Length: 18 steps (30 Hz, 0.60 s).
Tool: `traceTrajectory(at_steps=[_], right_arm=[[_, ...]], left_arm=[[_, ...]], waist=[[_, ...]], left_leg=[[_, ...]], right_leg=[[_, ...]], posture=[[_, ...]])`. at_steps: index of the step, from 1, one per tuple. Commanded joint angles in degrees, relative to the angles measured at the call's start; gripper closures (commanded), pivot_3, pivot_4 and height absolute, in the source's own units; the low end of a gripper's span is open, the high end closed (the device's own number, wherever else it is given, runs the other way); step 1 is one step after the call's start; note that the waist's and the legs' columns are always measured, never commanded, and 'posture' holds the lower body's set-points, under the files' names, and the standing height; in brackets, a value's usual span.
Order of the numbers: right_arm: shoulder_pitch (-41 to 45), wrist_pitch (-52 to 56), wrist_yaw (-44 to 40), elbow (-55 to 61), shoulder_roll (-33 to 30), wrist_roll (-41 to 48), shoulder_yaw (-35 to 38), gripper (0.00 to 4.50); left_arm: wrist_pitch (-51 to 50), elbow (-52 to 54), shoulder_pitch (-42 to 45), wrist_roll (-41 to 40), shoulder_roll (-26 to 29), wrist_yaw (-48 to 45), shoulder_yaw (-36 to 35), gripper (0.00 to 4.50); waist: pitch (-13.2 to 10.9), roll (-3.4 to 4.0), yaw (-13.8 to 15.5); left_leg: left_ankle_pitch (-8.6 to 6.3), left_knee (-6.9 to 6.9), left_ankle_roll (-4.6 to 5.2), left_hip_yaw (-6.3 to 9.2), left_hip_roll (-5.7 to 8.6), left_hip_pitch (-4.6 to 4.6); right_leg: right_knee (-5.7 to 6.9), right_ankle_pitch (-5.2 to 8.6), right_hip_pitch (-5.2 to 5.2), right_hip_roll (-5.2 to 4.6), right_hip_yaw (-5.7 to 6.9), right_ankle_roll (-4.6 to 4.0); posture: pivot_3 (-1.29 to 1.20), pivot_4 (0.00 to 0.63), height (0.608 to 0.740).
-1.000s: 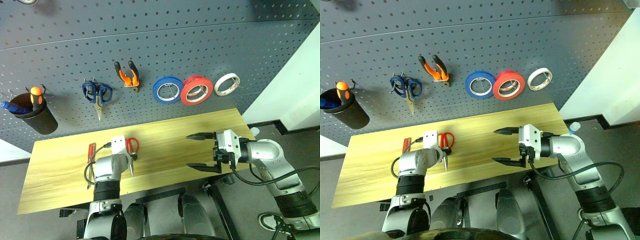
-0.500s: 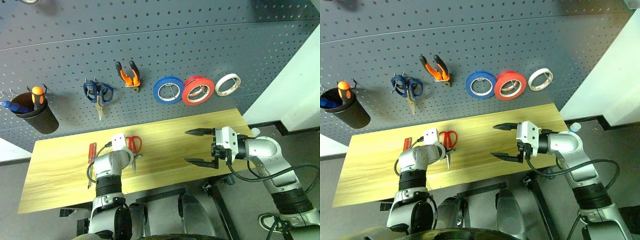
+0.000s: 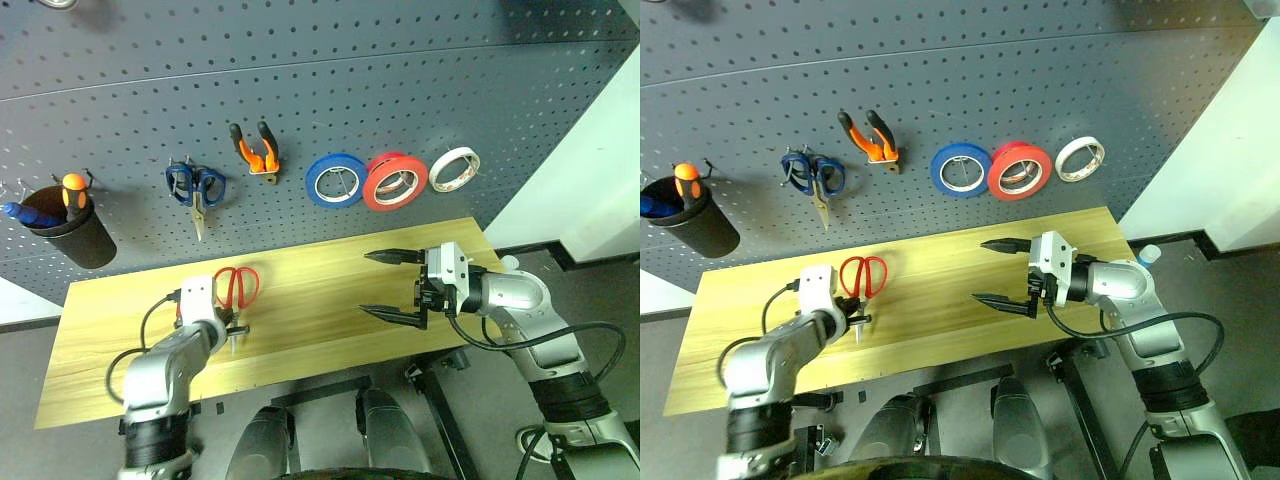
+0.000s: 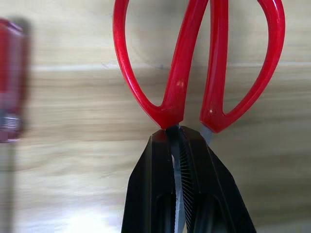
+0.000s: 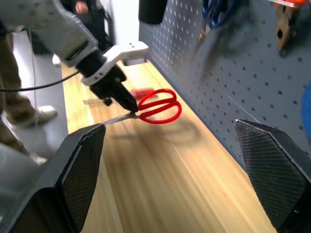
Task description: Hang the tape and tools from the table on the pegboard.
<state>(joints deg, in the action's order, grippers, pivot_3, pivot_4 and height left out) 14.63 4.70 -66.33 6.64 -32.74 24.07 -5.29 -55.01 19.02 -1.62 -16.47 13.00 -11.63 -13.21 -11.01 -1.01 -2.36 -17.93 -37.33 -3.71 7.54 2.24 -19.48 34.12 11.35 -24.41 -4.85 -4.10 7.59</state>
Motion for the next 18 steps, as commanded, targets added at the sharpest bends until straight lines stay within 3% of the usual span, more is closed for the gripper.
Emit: traceTrajectory(at_steps=[1, 4, 9, 18], right_arm=[[1.32, 0.00, -0.56, 2.58, 0.76, 2.64, 1.00, 0.06], [2.12, -0.67, -0.81, 1.68, 1.27, 2.01, 0.31, 0.06], [3.78, -1.51, -1.36, 0.59, 2.59, 1.91, -0.04, 0.06], [7.92, -1.54, -1.31, 2.99, 6.69, 4.06, -0.37, 0.06]], left_arm=[[19.04, 7.39, -6.15, -6.20, 2.93, -14.43, -5.28, 4.48], [27.55, 9.26, -8.78, -18.25, 1.84, -23.07, -14.89, 4.48], [36.90, 8.21, -2.10, -30.17, 2.52, -25.44, -23.57, 4.48], [43.30, 3.02, 10.54, -28.90, 9.29, -22.83, -22.11, 4.48]], waist=[[0.05, 0.00, 0.01], [0.15, -0.09, 0.33], [0.47, -0.17, 0.95], [1.55, -0.43, 1.31]], left_leg=[[0.00, 0.00, 0.00, -0.01, 0.00, 0.00], [0.00, -0.01, 0.00, -0.06, 0.00, -0.02], [0.00, -0.08, 0.01, -0.07, 0.00, 0.03], [0.00, -0.15, 0.01, -0.09, 0.01, 0.03]], right_leg=[[-0.01, 0.00, 0.00, 0.00, 0.00, -0.01], [-0.04, 0.03, 0.01, -0.06, 0.01, -0.09], [-0.01, -0.03, 0.06, -0.05, 0.01, -0.09], [-0.04, -0.08, 0.10, -0.01, 0.00, -0.09]], posture=[[-0.02, 0.108, 0.738], [-0.01, 0.105, 0.738], [0.00, 0.096, 0.738], [-0.02, 0.079, 0.738]])
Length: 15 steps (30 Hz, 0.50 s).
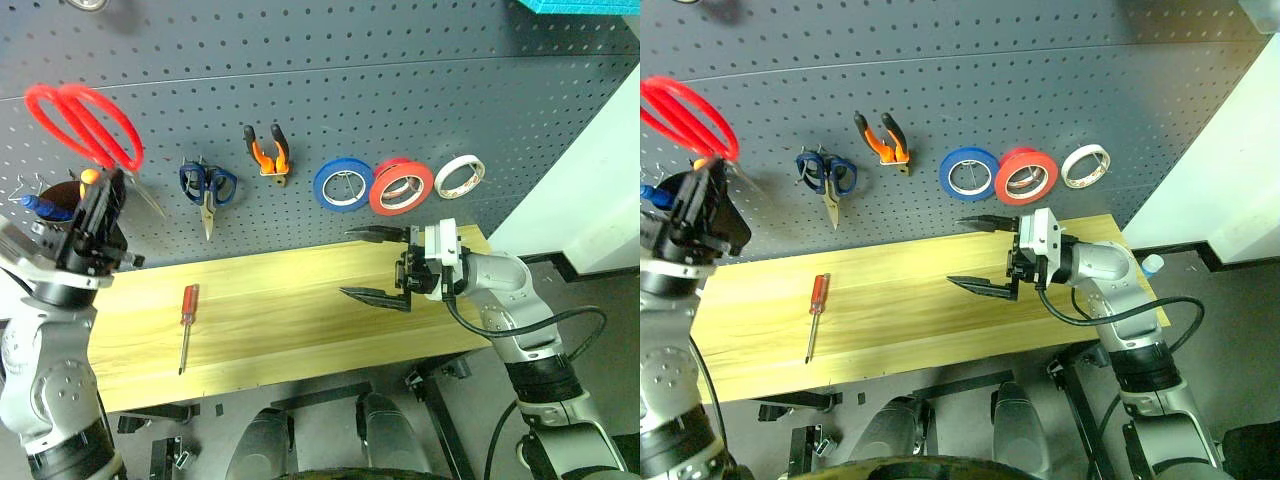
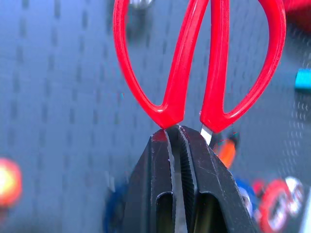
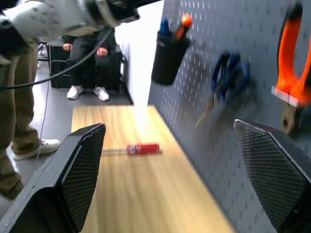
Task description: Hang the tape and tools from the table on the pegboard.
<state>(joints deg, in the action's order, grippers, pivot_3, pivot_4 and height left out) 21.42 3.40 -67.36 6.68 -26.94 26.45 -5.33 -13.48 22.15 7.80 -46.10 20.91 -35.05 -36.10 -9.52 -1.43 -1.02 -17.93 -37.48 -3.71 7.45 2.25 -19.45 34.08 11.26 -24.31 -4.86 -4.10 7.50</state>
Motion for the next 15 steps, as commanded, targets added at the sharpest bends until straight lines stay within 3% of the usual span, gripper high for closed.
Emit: traceTrajectory(at_steps=[1, 6, 15], right_arm=[[1.12, -0.10, -0.47, 3.28, 1.11, 1.70, -0.77, 0.06], [0.46, -1.39, -2.56, 2.38, 0.94, 0.24, -3.07, 0.06], [0.34, -7.68, -6.95, -1.31, 0.98, -1.20, -3.71, 0.06]], left_arm=[[2.06, -0.26, 1.12, 1.65, 1.94, 0.77, 1.38, 4.48], [3.73, -3.65, -2.49, 8.44, 4.36, 1.87, 2.84, 4.48], [2.84, -5.59, -9.71, 8.22, 6.09, -0.14, 3.19, 4.48]], waist=[[0.08, 0.01, -0.07], [0.22, 0.06, -0.50], [0.52, -0.08, -1.48]], left_leg=[[0.00, 0.01, 0.00, 0.00, 0.00, 0.00], [0.00, 0.04, 0.00, 0.00, -0.02, 0.06], [0.00, 0.04, 0.01, 0.00, -0.03, 0.06]], right_leg=[[-0.01, 0.00, 0.00, 0.00, 0.00, 0.00], [0.03, 0.00, 0.00, 0.03, -0.01, 0.00], [0.06, 0.00, 0.00, 0.04, -0.01, 0.00]], posture=[[-0.02, 0.079, 0.738], [-0.03, 0.073, 0.738], [-0.03, 0.070, 0.738]])
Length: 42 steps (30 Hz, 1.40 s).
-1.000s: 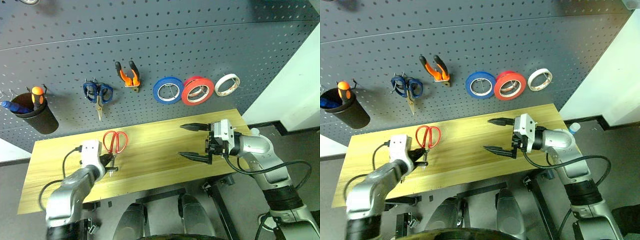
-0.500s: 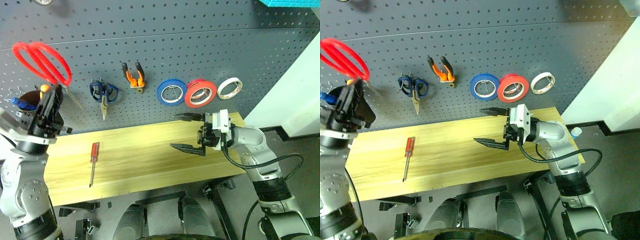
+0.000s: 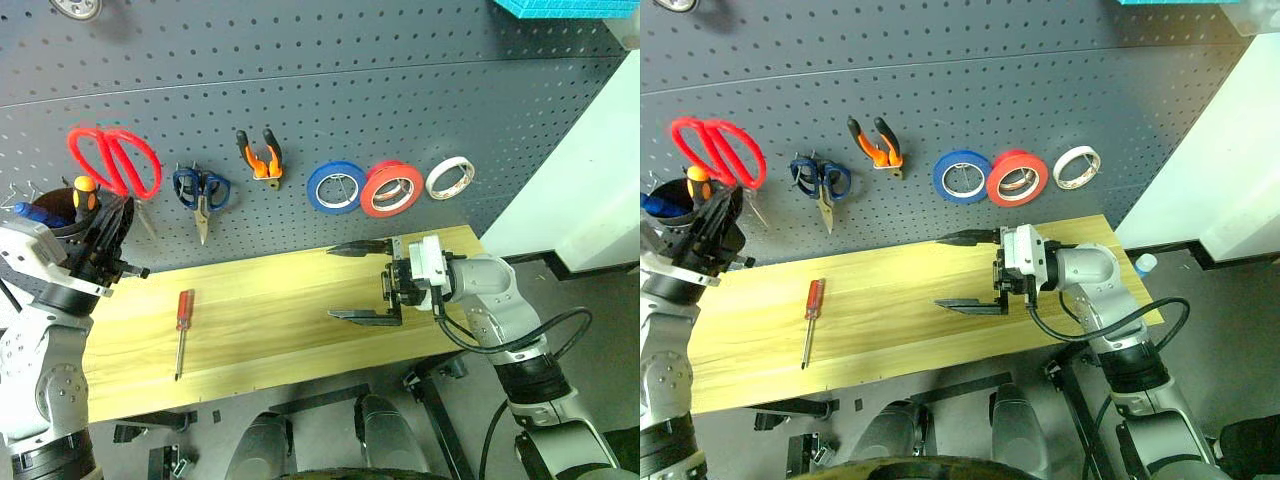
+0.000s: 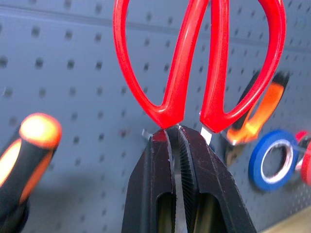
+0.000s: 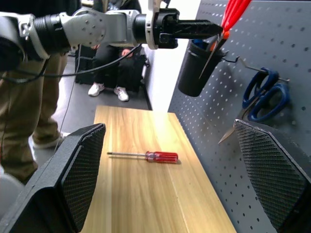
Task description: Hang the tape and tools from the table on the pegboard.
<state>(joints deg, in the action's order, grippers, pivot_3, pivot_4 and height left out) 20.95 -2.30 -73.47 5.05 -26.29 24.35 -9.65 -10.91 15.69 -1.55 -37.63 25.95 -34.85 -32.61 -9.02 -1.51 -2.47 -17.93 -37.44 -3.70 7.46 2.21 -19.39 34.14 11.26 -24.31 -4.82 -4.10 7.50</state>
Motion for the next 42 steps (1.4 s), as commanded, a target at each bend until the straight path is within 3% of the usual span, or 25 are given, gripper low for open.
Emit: traceTrajectory(at_steps=[1, 13, 24, 34, 37, 42], right_arm=[[1.19, -0.23, -0.34, 0.93, 1.08, 3.04, 1.23, 0.06], [1.21, 2.18, -1.43, 1.62, 1.51, 6.12, 1.56, 0.06], [0.18, 2.40, -0.84, 2.00, 1.17, 5.81, 1.62, 0.06], [-0.47, 2.27, -0.18, 2.17, 0.85, 5.55, 1.75, 0.06], [-0.44, 2.18, -0.11, 1.95, 0.79, 5.39, 1.70, 0.06], [-0.27, 1.63, -0.29, 1.50, 0.73, 5.09, 1.73, 0.06]], left_arm=[[0.22, 0.72, -0.84, -0.07, 1.19, -0.52, 0.00, 4.48], [-1.73, -2.81, -2.82, 3.20, 2.43, 1.01, 1.77, 4.48], [1.04, -11.60, 3.12, 10.30, 2.90, 2.26, 6.46, 4.48], [1.35, -15.40, 5.82, 11.39, 2.89, 0.40, 8.60, 4.48], [0.31, -15.40, 5.69, 9.80, 2.47, -0.16, 8.25, 3.70], [2.54, -15.74, 4.70, 12.07, 2.71, 0.82, 8.00, 2.02]], waist=[[0.05, -0.01, -0.03], [0.59, 0.05, -0.05], [0.96, 0.07, 0.00], [1.17, 0.13, -0.09], [1.19, 0.13, -0.07], [1.22, 0.13, -0.08]], left_leg=[[0.00, 0.00, 0.00, 0.00, 0.00, 0.01], [0.00, 0.00, 0.00, 0.01, -0.02, 0.03], [0.00, -0.01, 0.00, 0.01, -0.02, 0.03], [0.00, -0.01, 0.00, 0.01, -0.02, 0.04], [0.00, -0.01, 0.00, 0.01, -0.02, 0.04], [0.00, -0.02, 0.00, 0.01, -0.02, 0.04]], right_leg=[[0.02, 0.00, 0.00, 0.00, 0.00, 0.00], [0.05, -0.01, 0.00, 0.03, 0.00, -0.01], [0.05, -0.01, 0.00, 0.03, 0.00, -0.02], [0.06, -0.02, 0.00, 0.03, 0.00, -0.01], [0.07, -0.02, 0.00, 0.02, 0.00, -0.01], [0.07, -0.02, 0.00, 0.02, 0.00, -0.01]], posture=[[-0.03, 0.070, 0.738], [-0.03, 0.068, 0.738], [-0.03, 0.068, 0.738], [-0.04, 0.065, 0.738], [-0.04, 0.063, 0.738], [-0.04, 0.061, 0.738]])
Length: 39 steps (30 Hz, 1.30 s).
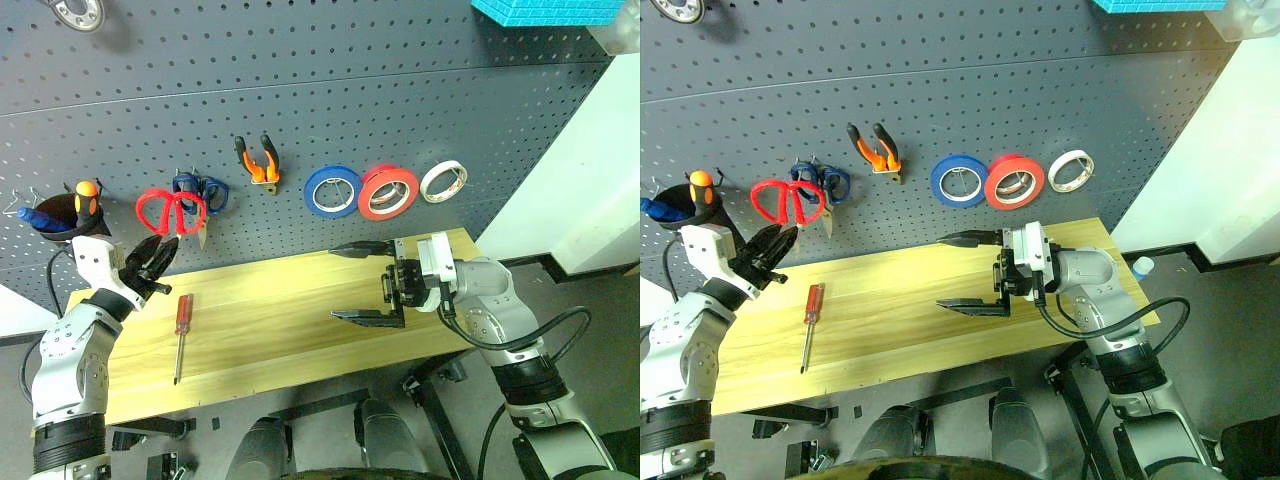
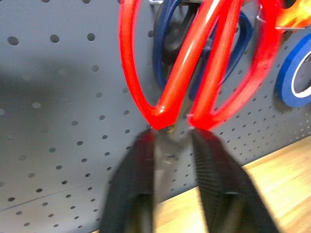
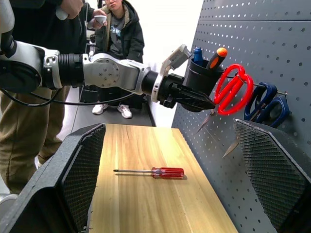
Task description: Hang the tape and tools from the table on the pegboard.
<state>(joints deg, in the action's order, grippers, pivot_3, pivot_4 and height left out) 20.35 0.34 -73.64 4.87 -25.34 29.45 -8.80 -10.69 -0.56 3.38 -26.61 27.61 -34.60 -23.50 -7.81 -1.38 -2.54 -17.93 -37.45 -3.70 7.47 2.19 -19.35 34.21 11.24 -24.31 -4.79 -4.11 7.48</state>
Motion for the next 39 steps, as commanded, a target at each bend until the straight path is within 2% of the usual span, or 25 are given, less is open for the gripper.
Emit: traceTrajectory(at_steps=[1, 7, 10, 12, 14, 16, 17, 21, 26, 34, 39], right_arm=[[0.37, -1.05, -0.14, 1.67, -0.24, 0.01, 0.93, 0.06], [0.29, -1.08, 0.17, 1.90, -0.82, 0.29, 1.83, 0.06], [0.61, -1.17, 0.33, 1.40, -1.45, -0.34, 2.08, 0.06], [0.94, -1.12, 0.20, 1.00, -1.63, -0.39, 2.13, 0.06], [1.23, -1.05, -0.01, 0.68, -1.67, -0.49, 2.04, 0.06], [1.37, -1.12, -0.26, 0.29, -1.55, -0.78, 1.76, 0.06], [1.45, -1.07, -0.34, 0.16, -1.42, -0.87, 1.60, 0.06], [1.48, -0.90, -0.28, 0.15, -0.97, -1.11, 1.19, 0.06], [0.75, 0.68, 0.58, 1.54, -1.44, -1.33, 0.99, 0.06], [-3.87, 9.82, -2.91, 4.08, -10.04, -3.35, -2.88, 0.06], [-5.18, 9.02, -2.17, 3.87, -10.35, -4.68, -2.97, 0.06]], left_arm=[[2.44, 0.80, -0.90, 0.88, 1.11, 0.34, -1.49, 1.75], [-4.22, 6.06, -13.32, -0.82, 2.33, -1.51, -2.19, 1.75], [-10.11, 6.19, -17.99, 4.06, 2.81, 4.92, -0.59, 1.75], [-17.15, 5.29, -17.72, 2.96, 1.58, 9.58, -1.41, 1.38], [-20.99, 3.51, -16.07, 2.90, 0.74, 13.07, -1.95, 0.89], [-25.92, -0.56, -12.40, 5.11, 0.46, 17.81, -0.62, 0.16], [-30.47, -3.93, -9.64, 5.37, 0.94, 18.47, 0.89, 0.01], [-32.86, -14.40, -0.33, 8.97, 1.26, 21.94, 3.56, 0.01], [-33.07, -26.61, 11.20, 10.48, 1.30, 22.26, 5.34, 0.01], [-30.08, -39.95, 20.68, 13.56, 1.42, 19.67, 8.56, 0.01], [-28.54, -45.29, 23.57, 14.43, 1.35, 18.72, 9.35, 0.01]], waist=[[0.02, 0.00, -0.03], [0.03, 0.04, -0.40], [0.02, 0.04, -0.07], [0.03, 0.03, 0.24], [0.02, 0.06, 0.61], [0.02, 0.06, 0.69], [0.00, 0.09, 0.90], [-0.02, 0.10, 1.13], [-0.01, 0.08, 1.47], [0.00, 0.07, 1.36], [-0.01, 0.07, 1.07]], left_leg=[[0.00, 0.00, 0.00, 0.00, 0.00, 0.01], [-0.01, 0.04, 0.01, -0.02, -0.01, 0.02], [-0.02, 0.03, 0.03, -0.01, -0.01, 0.01], [-0.01, 0.02, 0.03, 0.01, -0.01, 0.05], [-0.01, -0.03, 0.04, 0.07, -0.01, 0.06], [-0.01, -0.11, 0.04, 0.10, -0.01, 0.15], [-0.01, -0.15, 0.04, 0.12, -0.01, 0.21], [-0.04, -0.14, 0.07, 0.15, -0.01, 0.98], [-0.03, -0.14, 0.06, 0.18, -0.01, 0.98], [-0.04, 0.12, 0.06, 0.16, -0.01, 0.92], [-0.04, 0.20, 0.06, 0.15, -0.02, 0.91]], right_leg=[[0.00, 0.00, 0.00, 0.00, 0.00, 0.00], [-0.01, 0.00, -0.01, 0.00, -0.04, 0.00], [0.01, 0.01, -0.02, 0.00, -0.03, 0.00], [0.04, 0.01, 0.04, 0.02, -0.02, -0.01], [0.05, 0.01, 0.12, 0.02, 0.02, -0.02], [0.06, 0.00, 0.25, 0.05, 0.04, -0.05], [0.07, 0.01, 0.33, 0.06, 0.05, -0.05], [0.02, 0.17, 1.09, 0.08, 0.08, 0.11], [0.03, 0.13, 1.07, 0.09, 0.10, 0.14], [-0.11, 0.06, 0.94, 0.06, 0.09, 0.06], [-0.10, 0.14, 0.88, 0.06, 0.08, 0.17]], posture=[[-0.04, 0.061, 0.738], [-0.03, 0.072, 0.738], [-0.02, 0.080, 0.738], [-0.01, 0.085, 0.738], [0.01, 0.090, 0.738], [0.01, 0.090, 0.738], [0.01, 0.094, 0.738], [0.01, 0.095, 0.738], [-0.01, 0.099, 0.738], [-0.04, 0.106, 0.738], [-0.04, 0.109, 0.738]])
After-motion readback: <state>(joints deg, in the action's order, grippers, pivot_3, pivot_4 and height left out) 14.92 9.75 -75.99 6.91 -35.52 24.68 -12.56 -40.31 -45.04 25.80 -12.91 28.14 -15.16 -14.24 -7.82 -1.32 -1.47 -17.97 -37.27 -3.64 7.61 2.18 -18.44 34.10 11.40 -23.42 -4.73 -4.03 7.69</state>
